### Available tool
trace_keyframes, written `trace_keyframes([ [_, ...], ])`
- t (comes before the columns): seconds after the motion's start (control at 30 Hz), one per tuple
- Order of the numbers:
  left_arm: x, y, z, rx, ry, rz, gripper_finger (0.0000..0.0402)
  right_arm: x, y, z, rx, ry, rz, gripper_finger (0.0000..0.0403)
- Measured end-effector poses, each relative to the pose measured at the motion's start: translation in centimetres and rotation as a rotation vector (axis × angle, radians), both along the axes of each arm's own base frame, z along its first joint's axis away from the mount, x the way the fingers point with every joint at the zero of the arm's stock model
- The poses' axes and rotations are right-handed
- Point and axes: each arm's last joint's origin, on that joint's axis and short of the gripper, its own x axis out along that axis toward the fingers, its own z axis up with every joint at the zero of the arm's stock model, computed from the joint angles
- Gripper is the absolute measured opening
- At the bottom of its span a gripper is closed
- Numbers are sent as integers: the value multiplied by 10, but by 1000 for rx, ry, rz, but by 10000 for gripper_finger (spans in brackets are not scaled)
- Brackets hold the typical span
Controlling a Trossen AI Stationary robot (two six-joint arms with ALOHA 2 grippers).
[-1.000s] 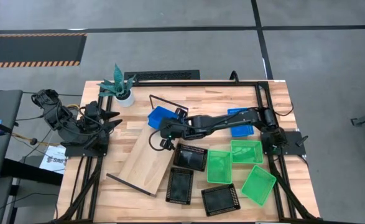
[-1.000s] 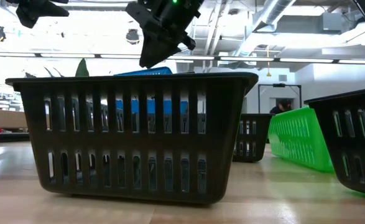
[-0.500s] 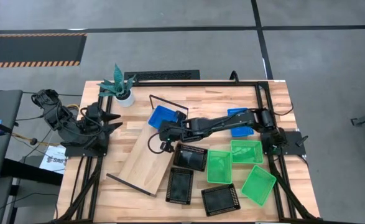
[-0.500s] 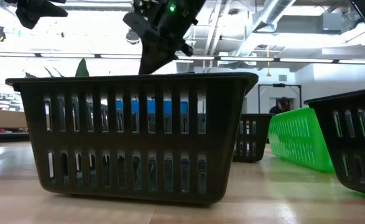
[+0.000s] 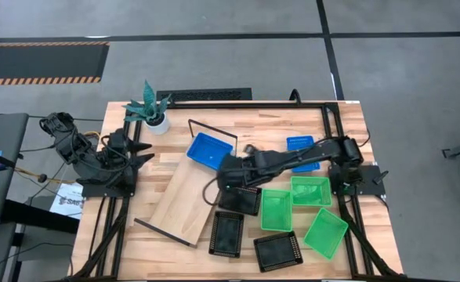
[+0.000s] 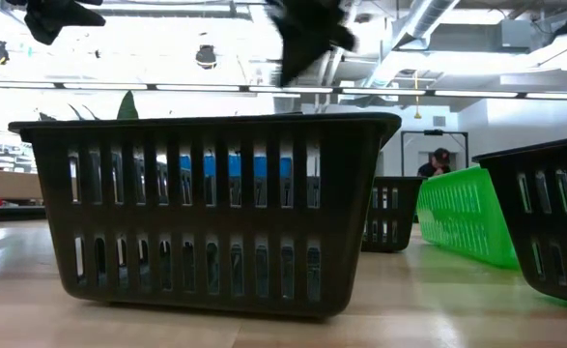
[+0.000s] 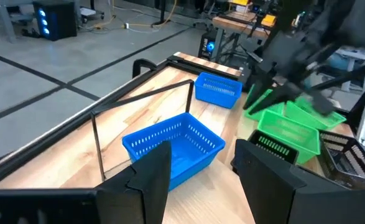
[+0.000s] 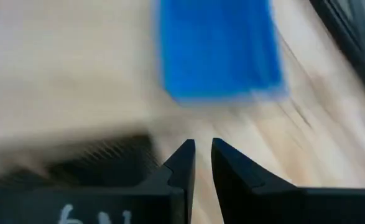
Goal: Stack baskets on shelf by color
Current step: Stack the blue bin on top of the blue bins on the shelf
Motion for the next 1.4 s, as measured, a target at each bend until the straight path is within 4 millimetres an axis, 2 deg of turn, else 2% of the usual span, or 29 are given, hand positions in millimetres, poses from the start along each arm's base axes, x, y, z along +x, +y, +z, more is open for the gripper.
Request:
trace_keyframes([
  [0.13,0,0,0,12,-3,12,169,-29,-7,-8,-62,237,-175,102],
  [0.27,0,1,0,16,0,12,169,-50,-19,-36,-125,393,-336,152],
  [0.47,-2,2,-3,45,32,11,169,-91,-44,-68,-54,366,-524,237],
  [0.6,-2,2,-4,43,42,5,169,-120,-56,-81,33,282,-628,259],
  [0.73,-2,2,-5,39,48,4,169,-141,-63,-95,132,195,-659,260],
  [0.87,-2,2,-5,39,47,5,169,-157,-68,-105,150,178,-696,260],
  [1.03,-2,2,-5,40,44,10,169,-163,-75,-117,158,188,-708,260],
  [1.13,-2,2,-5,40,44,10,169,-159,-77,-125,162,186,-699,251],
  [1.27,-2,2,-5,40,44,10,169,-155,-83,-132,167,193,-721,199],
  [1.4,-2,2,-5,41,45,10,169,-154,-86,-136,167,198,-735,106],
])
